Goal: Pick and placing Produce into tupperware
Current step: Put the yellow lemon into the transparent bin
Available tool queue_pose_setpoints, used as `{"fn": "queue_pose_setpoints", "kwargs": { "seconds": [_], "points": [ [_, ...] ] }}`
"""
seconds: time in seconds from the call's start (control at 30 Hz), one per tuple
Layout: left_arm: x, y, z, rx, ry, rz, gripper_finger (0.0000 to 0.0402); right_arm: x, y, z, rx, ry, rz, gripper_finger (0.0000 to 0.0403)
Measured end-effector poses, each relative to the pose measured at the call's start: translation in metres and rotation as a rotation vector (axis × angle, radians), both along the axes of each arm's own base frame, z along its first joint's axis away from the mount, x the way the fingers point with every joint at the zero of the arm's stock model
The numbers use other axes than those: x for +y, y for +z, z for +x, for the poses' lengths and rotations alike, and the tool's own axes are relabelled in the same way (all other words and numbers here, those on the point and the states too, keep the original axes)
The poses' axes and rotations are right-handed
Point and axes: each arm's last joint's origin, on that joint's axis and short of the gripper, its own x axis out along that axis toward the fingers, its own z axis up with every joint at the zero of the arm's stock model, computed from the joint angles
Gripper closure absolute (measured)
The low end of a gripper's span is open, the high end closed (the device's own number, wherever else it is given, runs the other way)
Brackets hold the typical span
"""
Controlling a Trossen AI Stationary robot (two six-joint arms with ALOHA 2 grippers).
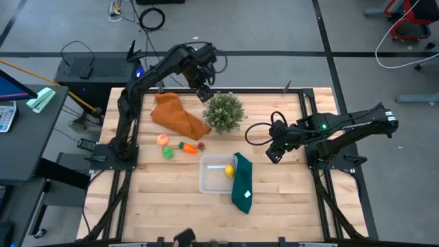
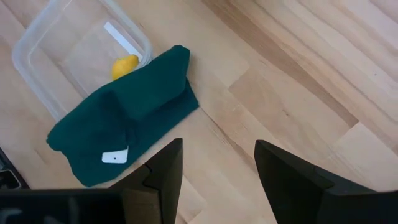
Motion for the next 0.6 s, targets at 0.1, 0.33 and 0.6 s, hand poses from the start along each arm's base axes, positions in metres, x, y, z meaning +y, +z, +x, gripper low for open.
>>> {"fn": "queue_pose_setpoints", "kwargs": {
  "seconds": [0.1,0.33,0.6],
  "points": [
    [-0.025,0.003,0.006,0.016,-0.026,-0.018,0.0172,0.000,0.000,-0.001,0.008,0.007,-0.007,0.0238],
    [-0.084,0.010,0.025,-0.007,-0.092,-0.037,0.0188,-0.001,0.001,-0.004,0.018,0.017,-0.029,0.0238],
    [-0.134,0.010,0.038,-0.013,-0.095,-0.076,0.0165,-0.002,0.005,-0.010,0.001,0.080,-0.057,0.0238]
  ]
}}
